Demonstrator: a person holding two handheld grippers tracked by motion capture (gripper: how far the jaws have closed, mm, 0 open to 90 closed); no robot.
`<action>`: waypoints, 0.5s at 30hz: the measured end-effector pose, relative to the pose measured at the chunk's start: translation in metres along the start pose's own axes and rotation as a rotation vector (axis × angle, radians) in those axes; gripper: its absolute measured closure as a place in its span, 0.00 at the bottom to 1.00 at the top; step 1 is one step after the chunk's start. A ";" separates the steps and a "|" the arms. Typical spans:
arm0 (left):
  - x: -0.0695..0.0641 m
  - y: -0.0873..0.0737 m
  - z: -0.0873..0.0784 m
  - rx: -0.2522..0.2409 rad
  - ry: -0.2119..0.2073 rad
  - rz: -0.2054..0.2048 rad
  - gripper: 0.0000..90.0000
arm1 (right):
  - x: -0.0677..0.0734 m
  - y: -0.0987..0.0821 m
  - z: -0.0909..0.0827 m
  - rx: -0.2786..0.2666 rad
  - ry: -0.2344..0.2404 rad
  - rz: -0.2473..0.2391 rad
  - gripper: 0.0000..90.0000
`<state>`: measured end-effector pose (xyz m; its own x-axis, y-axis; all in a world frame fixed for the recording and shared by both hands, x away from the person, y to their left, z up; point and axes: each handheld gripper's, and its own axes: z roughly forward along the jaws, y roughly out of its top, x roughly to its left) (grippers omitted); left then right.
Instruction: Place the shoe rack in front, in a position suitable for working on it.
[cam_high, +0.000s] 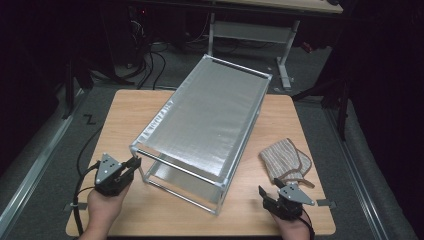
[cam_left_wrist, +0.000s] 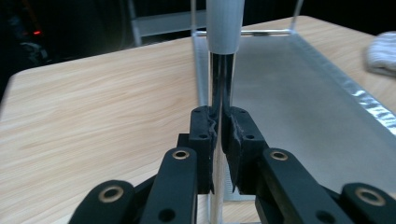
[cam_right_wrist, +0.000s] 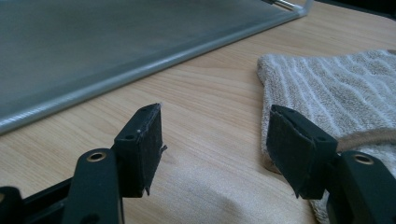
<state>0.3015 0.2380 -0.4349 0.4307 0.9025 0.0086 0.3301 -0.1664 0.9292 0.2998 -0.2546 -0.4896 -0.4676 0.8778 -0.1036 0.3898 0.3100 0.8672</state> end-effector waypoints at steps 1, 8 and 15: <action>-0.003 0.000 0.002 -0.002 -0.007 0.002 0.90 | 0.000 0.000 0.000 -0.001 0.000 -0.001 0.40; -0.022 0.003 0.013 -0.015 -0.044 0.009 0.90 | 0.008 0.005 -0.006 -0.034 0.047 0.001 0.42; -0.037 0.006 0.023 -0.031 -0.079 0.010 0.90 | 0.018 0.009 -0.018 -0.068 0.080 -0.018 0.48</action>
<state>0.3067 0.1948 -0.4386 0.4988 0.8666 -0.0099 0.2994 -0.1616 0.9403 0.2809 -0.2426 -0.4750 -0.5369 0.8396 -0.0822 0.3278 0.2974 0.8967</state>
